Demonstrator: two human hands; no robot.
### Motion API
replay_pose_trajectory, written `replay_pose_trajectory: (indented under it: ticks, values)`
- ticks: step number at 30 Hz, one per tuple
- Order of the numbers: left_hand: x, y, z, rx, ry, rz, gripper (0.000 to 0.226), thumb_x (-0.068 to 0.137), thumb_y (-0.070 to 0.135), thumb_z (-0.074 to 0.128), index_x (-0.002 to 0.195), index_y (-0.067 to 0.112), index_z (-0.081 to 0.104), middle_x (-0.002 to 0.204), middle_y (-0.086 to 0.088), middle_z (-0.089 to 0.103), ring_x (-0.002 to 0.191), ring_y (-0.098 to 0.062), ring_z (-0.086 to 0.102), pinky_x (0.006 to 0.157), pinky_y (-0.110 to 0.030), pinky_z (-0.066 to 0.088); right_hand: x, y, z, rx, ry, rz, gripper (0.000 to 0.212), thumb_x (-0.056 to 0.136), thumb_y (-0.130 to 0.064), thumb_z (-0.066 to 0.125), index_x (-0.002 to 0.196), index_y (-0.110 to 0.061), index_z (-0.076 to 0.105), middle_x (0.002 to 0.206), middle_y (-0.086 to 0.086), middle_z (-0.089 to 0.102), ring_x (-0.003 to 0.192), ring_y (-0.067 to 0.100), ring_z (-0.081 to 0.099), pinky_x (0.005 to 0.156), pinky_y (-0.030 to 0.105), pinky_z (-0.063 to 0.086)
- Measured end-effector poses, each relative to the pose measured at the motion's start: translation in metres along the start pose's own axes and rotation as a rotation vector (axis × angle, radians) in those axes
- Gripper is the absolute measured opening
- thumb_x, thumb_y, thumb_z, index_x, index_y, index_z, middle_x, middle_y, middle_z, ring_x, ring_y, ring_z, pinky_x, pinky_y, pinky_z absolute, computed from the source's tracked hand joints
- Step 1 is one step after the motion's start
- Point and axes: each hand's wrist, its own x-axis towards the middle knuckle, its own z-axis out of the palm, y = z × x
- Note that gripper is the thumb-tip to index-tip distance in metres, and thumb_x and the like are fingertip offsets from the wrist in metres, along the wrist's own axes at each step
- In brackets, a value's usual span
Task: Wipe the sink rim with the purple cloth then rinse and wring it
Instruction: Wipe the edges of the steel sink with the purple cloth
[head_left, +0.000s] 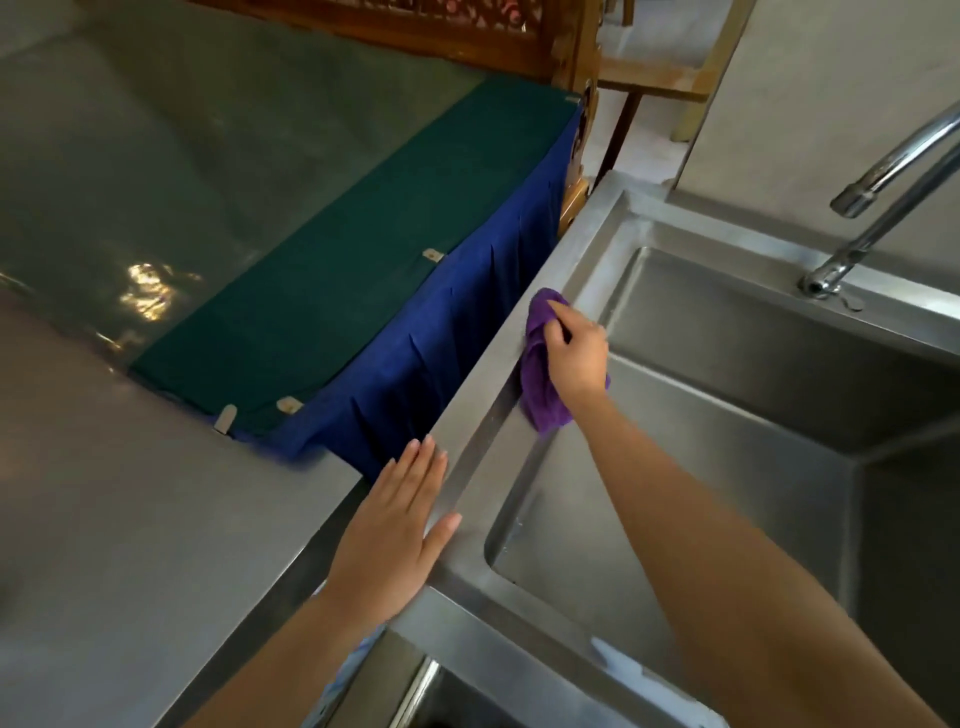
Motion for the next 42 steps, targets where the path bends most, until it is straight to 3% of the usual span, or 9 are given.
replay_pose_trajectory:
  ticks: [3,6,12,15,20,23,31,38,42]
  values:
    - [-0.001,0.001,0.000,0.039,0.030,0.013,0.064,0.098,0.050,0.012,0.145,0.008,0.024,0.153,-0.008,0.025,0.142,-0.020,0.020,0.113,-0.028,0.008,0.020,0.006,0.017,-0.326,-0.135,-0.151,0.040,0.096,-0.032,0.043,0.133,-0.021,0.051,0.142,0.002,0.044,0.131,0.028,0.033,0.112,0.037,0.026]
    - [-0.002,0.000,0.000,0.060,0.043,0.038,0.065,0.098,0.050,0.012,0.145,0.007,0.024,0.152,-0.009,0.026,0.142,-0.021,0.021,0.112,-0.030,0.011,-0.008,0.012,0.019,-0.446,-0.201,-0.240,0.043,0.098,-0.037,0.036,0.138,-0.022,0.045,0.148,0.002,0.036,0.136,0.029,0.025,0.116,0.038,0.020]
    - [-0.001,0.002,-0.001,0.060,0.048,0.028,0.065,0.098,0.051,0.012,0.144,0.007,0.023,0.151,-0.010,0.028,0.142,-0.018,0.014,0.111,-0.033,0.016,-0.098,0.020,0.015,-0.533,-0.293,-0.508,0.048,0.093,-0.038,0.035,0.134,-0.018,0.049,0.138,0.010,0.050,0.128,0.037,0.043,0.109,0.041,0.030]
    - [-0.001,0.002,-0.001,0.061,0.048,0.029,0.066,0.097,0.052,0.013,0.144,0.006,0.023,0.152,-0.010,0.027,0.142,-0.018,0.013,0.110,-0.034,0.017,-0.058,0.024,0.014,-0.581,-0.281,-0.468,0.051,0.094,-0.039,0.030,0.137,-0.015,0.045,0.140,0.013,0.048,0.128,0.038,0.043,0.110,0.044,0.031]
    - [-0.003,0.002,0.002,0.072,0.064,0.035,0.067,0.097,0.053,0.014,0.145,0.007,0.023,0.153,-0.010,0.026,0.141,-0.024,0.022,0.110,-0.035,0.018,0.045,0.026,0.004,-0.627,-0.215,-0.116,0.051,0.100,-0.034,0.025,0.148,-0.016,0.019,0.156,0.009,0.017,0.141,0.033,0.020,0.117,0.043,0.017]
    - [-0.002,0.002,0.003,0.086,0.077,0.034,0.068,0.097,0.054,0.013,0.145,0.007,0.021,0.153,-0.010,0.024,0.141,-0.024,0.022,0.110,-0.037,0.017,0.052,0.015,0.010,-0.644,-0.169,-0.069,0.052,0.100,-0.034,0.021,0.148,-0.015,0.017,0.156,0.012,0.017,0.140,0.033,0.020,0.117,0.042,0.014]
    - [-0.001,0.002,0.000,0.083,0.054,0.028,0.068,0.097,0.052,0.010,0.143,0.006,0.025,0.151,-0.012,0.030,0.140,-0.024,0.025,0.114,-0.036,0.021,-0.067,0.008,0.014,-0.552,-0.279,-0.319,0.048,0.099,-0.032,0.030,0.146,-0.021,0.028,0.153,0.007,0.027,0.140,0.029,0.021,0.117,0.036,0.013]
    - [-0.040,-0.002,-0.003,0.034,0.001,0.016,0.072,0.096,0.056,0.009,0.145,0.005,0.020,0.153,-0.013,0.020,0.142,-0.027,0.017,0.113,-0.034,0.008,-0.143,0.003,0.012,-0.514,-0.419,-0.353,0.051,0.094,-0.035,0.027,0.142,-0.020,0.036,0.145,0.011,0.039,0.128,0.037,0.037,0.111,0.045,0.031]
    - [-0.066,-0.001,-0.002,0.034,-0.015,-0.011,0.072,0.096,0.055,0.010,0.144,0.003,0.025,0.152,-0.015,0.024,0.143,-0.025,0.016,0.114,-0.036,0.009,-0.180,0.005,0.002,-0.502,-0.569,-0.485,0.048,0.094,-0.027,0.038,0.142,-0.028,0.034,0.144,0.005,0.040,0.125,0.028,0.034,0.105,0.044,0.038]
